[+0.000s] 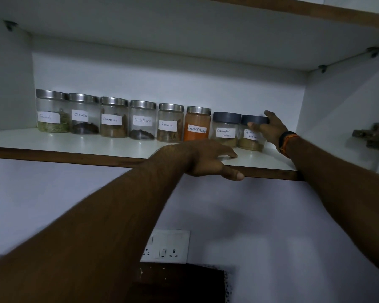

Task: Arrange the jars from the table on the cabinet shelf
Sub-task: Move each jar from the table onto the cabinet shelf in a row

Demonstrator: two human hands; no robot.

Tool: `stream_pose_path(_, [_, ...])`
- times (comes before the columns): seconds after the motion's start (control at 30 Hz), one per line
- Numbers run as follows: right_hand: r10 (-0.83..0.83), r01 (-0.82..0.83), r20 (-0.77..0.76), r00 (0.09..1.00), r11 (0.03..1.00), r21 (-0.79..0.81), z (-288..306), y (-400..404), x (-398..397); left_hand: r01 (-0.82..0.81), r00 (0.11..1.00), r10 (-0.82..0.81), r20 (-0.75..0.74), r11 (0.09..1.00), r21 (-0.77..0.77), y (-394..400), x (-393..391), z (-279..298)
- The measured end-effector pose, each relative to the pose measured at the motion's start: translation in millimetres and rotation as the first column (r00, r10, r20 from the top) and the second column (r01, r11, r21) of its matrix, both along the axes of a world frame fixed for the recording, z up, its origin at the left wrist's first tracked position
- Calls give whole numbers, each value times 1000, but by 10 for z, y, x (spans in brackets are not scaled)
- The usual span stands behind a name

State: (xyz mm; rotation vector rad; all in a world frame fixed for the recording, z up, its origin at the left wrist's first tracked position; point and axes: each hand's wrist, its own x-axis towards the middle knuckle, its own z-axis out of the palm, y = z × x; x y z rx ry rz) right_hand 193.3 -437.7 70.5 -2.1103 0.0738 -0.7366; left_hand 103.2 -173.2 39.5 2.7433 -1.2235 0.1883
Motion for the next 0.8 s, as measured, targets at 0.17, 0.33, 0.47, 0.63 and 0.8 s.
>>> stream_pose_path(0.17, [-162, 166, 47, 986, 981, -98, -12, 61, -182, 5, 1000, -5, 31, 1000, 4, 2, -9, 3])
stream_pose_path(0.33, [-196, 204, 97, 976, 976, -80, -99, 155, -500, 27, 990, -30, 135, 999, 24, 33, -24, -10])
stream_pose_path(0.47, [-169, 178, 100, 981, 980, -94, -167, 314, -831, 28, 964, -43, 261, 998, 60, 55, -60, -45])
stream_pose_path(0.63, [-137, 139, 217, 966, 990, 4, -390, 566, -1342, -9, 929, -12, 370, 998, 57, 84, -92, -121])
stream_pose_path(0.8, [-195, 218, 276, 941, 974, -54, -690, 814, -1834, -94, 908, 121, 402, 992, -84, 17, -240, -335])
